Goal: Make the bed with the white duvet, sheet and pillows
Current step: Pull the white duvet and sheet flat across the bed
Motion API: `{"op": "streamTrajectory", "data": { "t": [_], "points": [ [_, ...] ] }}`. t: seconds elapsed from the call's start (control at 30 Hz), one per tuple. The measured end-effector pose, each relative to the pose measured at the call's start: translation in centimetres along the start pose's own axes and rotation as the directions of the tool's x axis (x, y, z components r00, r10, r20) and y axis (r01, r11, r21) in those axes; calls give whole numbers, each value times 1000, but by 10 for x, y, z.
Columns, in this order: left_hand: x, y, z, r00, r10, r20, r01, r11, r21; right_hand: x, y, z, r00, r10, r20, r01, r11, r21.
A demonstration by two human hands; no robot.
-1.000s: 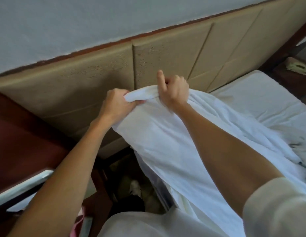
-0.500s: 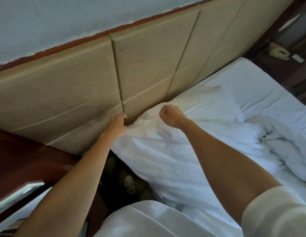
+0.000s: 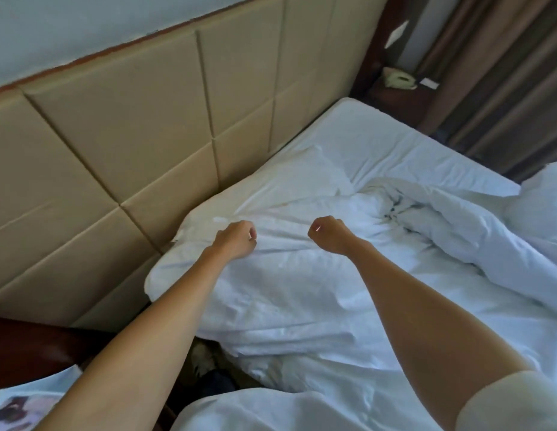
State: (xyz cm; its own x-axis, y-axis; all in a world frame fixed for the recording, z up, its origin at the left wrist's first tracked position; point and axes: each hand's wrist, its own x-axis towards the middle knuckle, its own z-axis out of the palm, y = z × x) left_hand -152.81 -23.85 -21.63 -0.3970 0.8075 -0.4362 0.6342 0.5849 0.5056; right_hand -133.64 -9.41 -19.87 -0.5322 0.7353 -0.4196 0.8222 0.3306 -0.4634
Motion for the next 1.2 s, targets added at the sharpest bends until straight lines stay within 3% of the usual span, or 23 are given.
{"op": "streamTrajectory", "data": {
  "t": [0.23, 0.43, 0.63, 0.8, 0.9, 0.97, 1.13, 1.2],
  "points": [
    [20, 83, 38, 981, 187, 47, -192, 967, 168, -15, 89, -28, 989, 138, -46, -136, 990, 36],
    [77, 136, 63, 926, 354, 128, -376, 852, 364, 15, 131, -39, 980, 194, -31, -191, 978, 80],
    [140, 148, 106, 921, 306, 240, -387, 789, 478, 77, 153, -21, 981, 192, 27, -193, 981, 33],
    [182, 132, 141, 913, 205, 353, -392, 677, 623, 126, 165, 8, 984, 158, 88, -145, 980, -138],
    [198, 134, 143, 944, 203, 260, -329, 640, 695, 149, 169, 16, 991, 109, 82, -88, 971, -224],
    [214, 136, 133, 945, 290, 151, -310, 648, 696, 161, 171, 15, 997, 77, 32, -66, 964, -259],
    [256, 135, 71, 852, 494, -171, -358, 789, 498, 200, 179, -20, 948, 155, -277, -176, 983, -51],
    [265, 132, 45, 821, 518, -241, -376, 807, 456, 220, 182, -38, 937, 193, -292, -202, 979, -1]
  ]
}}
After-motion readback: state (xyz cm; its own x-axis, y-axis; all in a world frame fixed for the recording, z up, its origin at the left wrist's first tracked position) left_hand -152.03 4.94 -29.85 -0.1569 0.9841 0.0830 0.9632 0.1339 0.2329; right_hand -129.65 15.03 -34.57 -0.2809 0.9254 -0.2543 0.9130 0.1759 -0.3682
